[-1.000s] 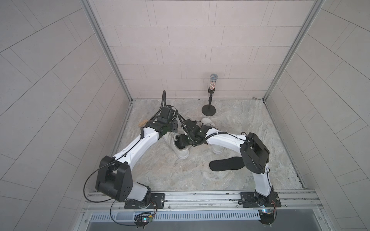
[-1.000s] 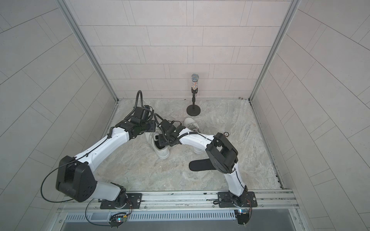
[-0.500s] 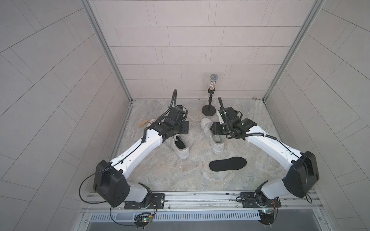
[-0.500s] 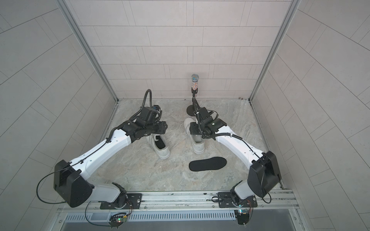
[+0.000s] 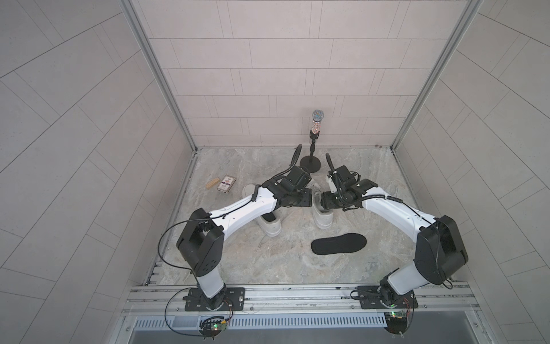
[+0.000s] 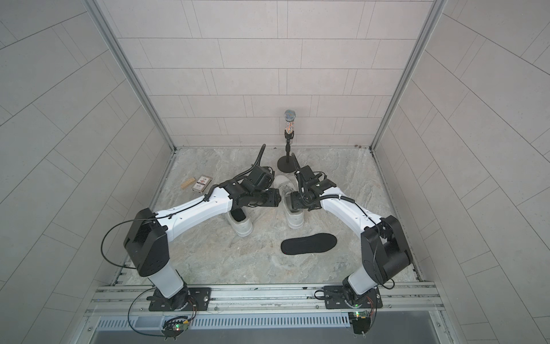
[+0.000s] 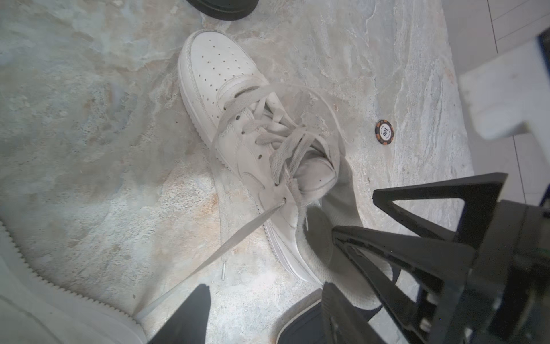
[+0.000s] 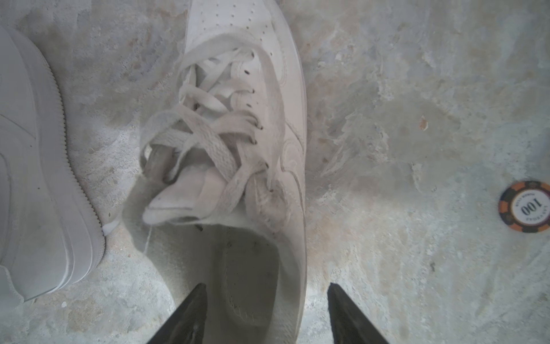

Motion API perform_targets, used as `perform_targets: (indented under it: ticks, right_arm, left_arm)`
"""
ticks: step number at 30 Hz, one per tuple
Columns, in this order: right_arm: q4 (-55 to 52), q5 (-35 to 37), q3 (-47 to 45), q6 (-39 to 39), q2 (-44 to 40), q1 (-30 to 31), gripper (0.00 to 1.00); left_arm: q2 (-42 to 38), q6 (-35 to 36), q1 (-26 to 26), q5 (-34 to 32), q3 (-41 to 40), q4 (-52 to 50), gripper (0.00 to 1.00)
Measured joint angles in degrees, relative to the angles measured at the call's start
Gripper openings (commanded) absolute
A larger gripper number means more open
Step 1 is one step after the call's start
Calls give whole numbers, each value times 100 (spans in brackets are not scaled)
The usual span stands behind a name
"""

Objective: Insert the insole into the shoe
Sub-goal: Adjust the shoe at the center of the board.

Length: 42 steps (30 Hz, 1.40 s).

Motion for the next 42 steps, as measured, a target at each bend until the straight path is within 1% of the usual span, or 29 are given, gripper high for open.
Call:
perform_targets:
  ticks: [3, 6, 7, 12, 14, 15, 16, 17, 20, 23, 26, 31, 36, 42]
  right_arm:
    - [236, -4, -48, 9, 162, 0, 55]
    - [468, -37, -103, 81, 323, 0, 41]
    - [533, -33, -122, 111, 363, -7, 38]
    - [914, -345, -269, 356, 374, -28, 31]
    - [1095, -505, -382, 511, 367, -7, 26]
    - [1158, -564, -431, 566, 365, 13, 24]
    - [1224, -623, -476, 632, 363, 37, 21]
    - [1287, -667, -503, 693, 358, 66, 19]
    - [1344, -697, -520, 782, 358, 107, 15]
    - [1344, -710, -487, 846, 393, 103, 9]
    - [1303, -723, -398, 868, 470, 50, 6]
    - [1198, -988, -153, 833, 695, -13, 4]
    - [1102, -1196, 83, 798, 907, -9, 1]
    - [946, -1322, 245, 737, 1029, -42, 1]
  left_arm:
    - [31, -247, -42, -35, 0, 127, 66]
    - [153, -476, -114, -31, 0, 256, 66]
    - [232, -544, -125, -26, 0, 308, 66]
    - [715, -732, -173, -50, 26, 417, 66]
    - [916, -791, -164, -111, 44, 411, 63]
    - [984, -807, -151, -133, 52, 398, 61]
    - [1049, -839, -133, -166, 59, 380, 55]
    - [1097, -868, -101, -197, 72, 339, 46]
    - [1123, -870, 59, -284, 72, 271, 28]
    - [1123, -824, 201, -247, 70, 299, 17]
    - [1038, -732, 214, -275, -44, 339, 15]
    - [688, -723, 214, -374, -487, 442, 13]
    - [470, -791, 219, -592, -780, 426, 13]
    - [374, -846, 219, -640, -988, 568, 12]
